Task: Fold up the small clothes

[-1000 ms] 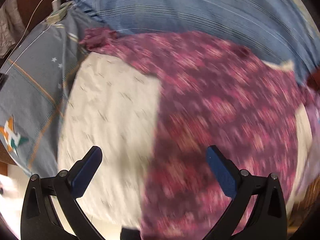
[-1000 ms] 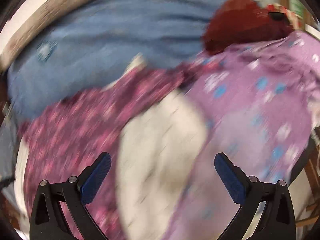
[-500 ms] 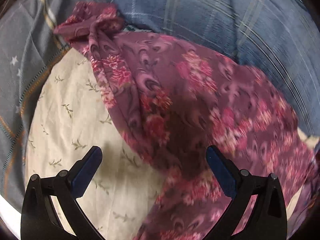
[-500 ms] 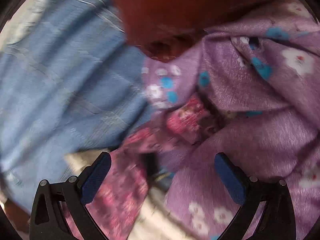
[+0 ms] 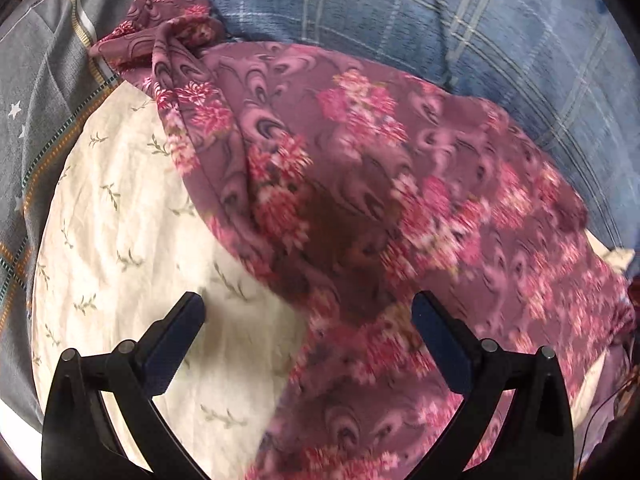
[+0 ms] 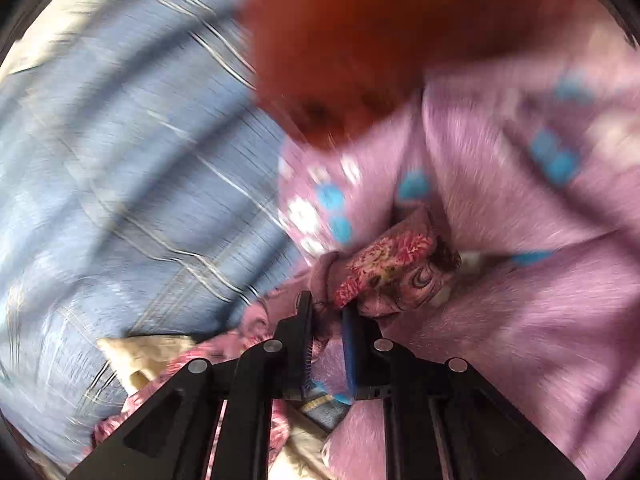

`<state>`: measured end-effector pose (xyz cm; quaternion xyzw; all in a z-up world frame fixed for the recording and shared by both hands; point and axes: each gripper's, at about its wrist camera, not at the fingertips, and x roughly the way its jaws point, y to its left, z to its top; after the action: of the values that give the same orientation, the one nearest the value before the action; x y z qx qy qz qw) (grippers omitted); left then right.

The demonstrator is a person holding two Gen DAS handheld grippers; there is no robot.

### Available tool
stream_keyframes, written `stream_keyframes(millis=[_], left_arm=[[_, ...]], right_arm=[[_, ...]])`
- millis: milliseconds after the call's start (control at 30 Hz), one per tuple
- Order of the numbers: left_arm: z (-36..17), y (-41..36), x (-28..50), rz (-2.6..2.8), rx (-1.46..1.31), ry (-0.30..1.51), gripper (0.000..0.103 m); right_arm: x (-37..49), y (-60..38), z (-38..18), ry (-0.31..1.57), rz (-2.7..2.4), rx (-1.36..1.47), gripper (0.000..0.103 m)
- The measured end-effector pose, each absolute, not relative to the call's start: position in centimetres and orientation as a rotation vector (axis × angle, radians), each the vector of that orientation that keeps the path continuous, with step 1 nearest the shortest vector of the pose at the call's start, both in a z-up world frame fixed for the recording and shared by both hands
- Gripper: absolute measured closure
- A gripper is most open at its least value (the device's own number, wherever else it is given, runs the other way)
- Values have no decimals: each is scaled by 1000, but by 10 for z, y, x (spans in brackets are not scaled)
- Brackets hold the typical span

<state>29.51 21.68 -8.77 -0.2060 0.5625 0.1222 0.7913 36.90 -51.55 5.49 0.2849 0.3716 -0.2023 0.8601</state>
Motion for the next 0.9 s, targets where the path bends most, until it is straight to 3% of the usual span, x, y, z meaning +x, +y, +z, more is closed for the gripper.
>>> stream_keyframes(millis=[167, 333, 433, 567, 667, 733, 800, 867, 900], left_arm=[[-70, 200, 261, 184, -468, 1189, 0], [-43, 198, 227, 157, -458, 1163, 0], [-38, 216, 225, 187, -456, 1146, 0], [-40, 248, 215, 243, -469, 1153, 0], [-37, 260, 200, 262, -492, 1147, 0], [-33, 258, 199, 258, -485, 1133, 0], [-27, 252, 199, 239, -494, 1122, 0], [-25, 232, 211, 188, -514, 1114, 0], [-24, 225, 215, 172, -517, 1115, 0]], right_arm=[[340, -386, 125, 619, -99, 376, 91], [323, -198, 145, 602, 288, 217, 91], [318, -87, 124, 660, 488, 195, 91], [312, 44, 54, 873, 623, 156, 80], [283, 109, 7, 996, 576, -68, 80], [263, 107, 14, 972, 601, -75, 80], [251, 74, 37, 925, 607, -12, 68], [243, 22, 58, 857, 549, 87, 31], [243, -6, 62, 822, 490, 138, 26]])
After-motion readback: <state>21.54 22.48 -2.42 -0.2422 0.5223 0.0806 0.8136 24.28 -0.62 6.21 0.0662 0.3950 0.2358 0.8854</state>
